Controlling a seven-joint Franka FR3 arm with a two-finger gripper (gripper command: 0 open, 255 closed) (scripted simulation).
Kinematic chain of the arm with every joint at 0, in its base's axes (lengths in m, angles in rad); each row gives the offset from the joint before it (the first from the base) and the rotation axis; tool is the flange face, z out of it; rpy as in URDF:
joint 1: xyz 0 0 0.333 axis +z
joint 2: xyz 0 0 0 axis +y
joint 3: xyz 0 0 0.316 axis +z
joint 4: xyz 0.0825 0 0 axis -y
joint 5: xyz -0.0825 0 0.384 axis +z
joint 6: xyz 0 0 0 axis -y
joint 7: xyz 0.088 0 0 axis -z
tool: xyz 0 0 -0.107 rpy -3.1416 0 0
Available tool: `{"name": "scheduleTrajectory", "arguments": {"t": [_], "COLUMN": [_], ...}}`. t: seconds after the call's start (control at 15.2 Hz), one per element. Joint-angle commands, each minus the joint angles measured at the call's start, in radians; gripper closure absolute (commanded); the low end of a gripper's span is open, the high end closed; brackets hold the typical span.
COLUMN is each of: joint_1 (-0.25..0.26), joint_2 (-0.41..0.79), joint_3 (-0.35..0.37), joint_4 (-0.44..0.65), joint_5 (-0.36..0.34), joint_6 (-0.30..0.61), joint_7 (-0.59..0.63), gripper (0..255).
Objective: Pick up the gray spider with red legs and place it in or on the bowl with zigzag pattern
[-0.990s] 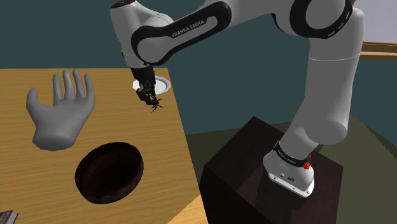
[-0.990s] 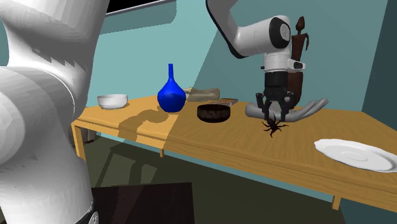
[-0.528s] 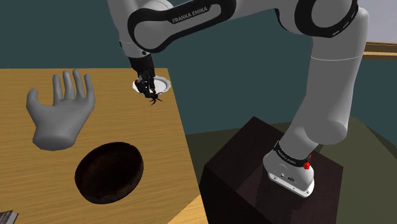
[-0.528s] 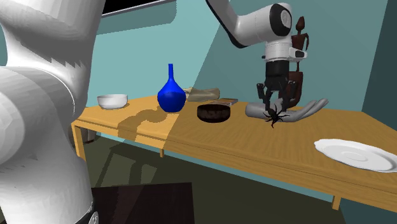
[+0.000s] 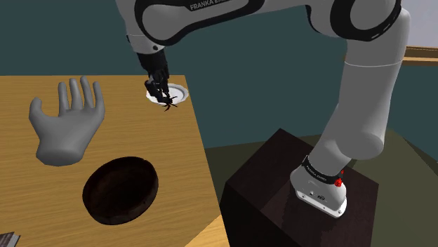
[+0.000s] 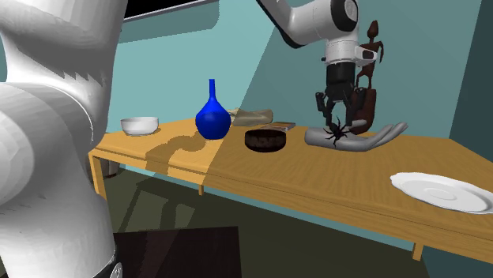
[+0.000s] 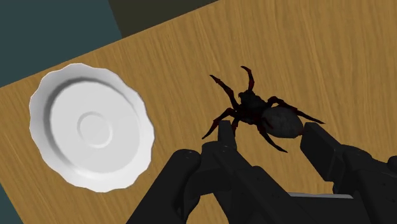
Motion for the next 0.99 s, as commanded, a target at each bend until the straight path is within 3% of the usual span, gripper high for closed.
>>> {"name": "scheduleTrajectory", "arguments": {"t": [0.0,0.46,0.92], "joint_1": [0.028,0.145,0.284], "joint_2": [0.009,0.068,0.176], "joint_3": [0.013,0.054,0.082], "joint_4": [0.013,0.085,0.233], "joint_5": [-0.002,-0.018,-0.049], "joint_6": [-0.011,-0.05,-0.116], "joint_7": [0.039,0.187,0.326], "gripper": [255,255,255]}}
